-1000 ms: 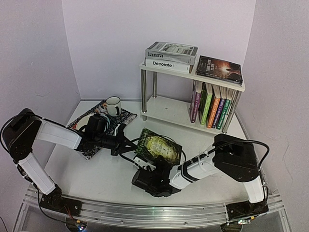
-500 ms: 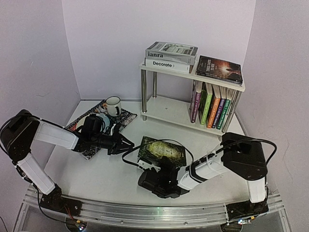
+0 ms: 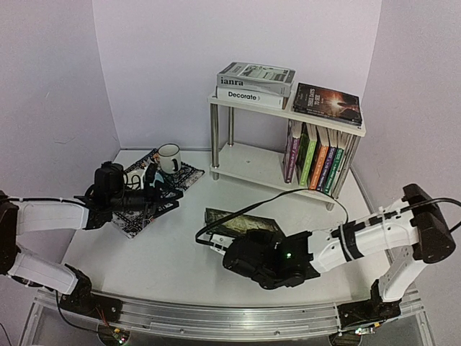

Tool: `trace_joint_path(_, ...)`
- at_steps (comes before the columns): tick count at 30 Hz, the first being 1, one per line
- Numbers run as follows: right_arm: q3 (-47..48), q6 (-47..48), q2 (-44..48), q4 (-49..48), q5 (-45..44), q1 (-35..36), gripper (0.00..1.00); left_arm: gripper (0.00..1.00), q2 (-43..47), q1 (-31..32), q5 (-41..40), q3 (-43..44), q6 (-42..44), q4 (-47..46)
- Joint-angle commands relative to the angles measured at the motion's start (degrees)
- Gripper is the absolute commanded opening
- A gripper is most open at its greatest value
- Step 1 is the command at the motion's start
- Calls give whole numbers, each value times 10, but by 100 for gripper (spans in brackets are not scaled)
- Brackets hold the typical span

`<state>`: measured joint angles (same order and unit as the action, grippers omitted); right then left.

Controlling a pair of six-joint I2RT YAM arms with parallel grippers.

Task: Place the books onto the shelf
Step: Pass from the left arm to the right

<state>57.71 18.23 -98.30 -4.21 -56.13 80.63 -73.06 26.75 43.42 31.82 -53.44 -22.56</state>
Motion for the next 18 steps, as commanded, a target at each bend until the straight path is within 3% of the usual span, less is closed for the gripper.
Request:
trace_joint_path(1,41,22,86,69,-14,18,0,65,57,-6,3,-4,21,-17)
trace_joint_path(9,51,162,226,85,47,19,0,69,100,-13,19,21,13,-13)
trace_joint_path(14,80,193,307,140,116,19,0,72,115,-14,44,53,25,-9)
trace_joint_path(18,100,210,353,156,104,19,0,72,131,-14,54,73,36,-5)
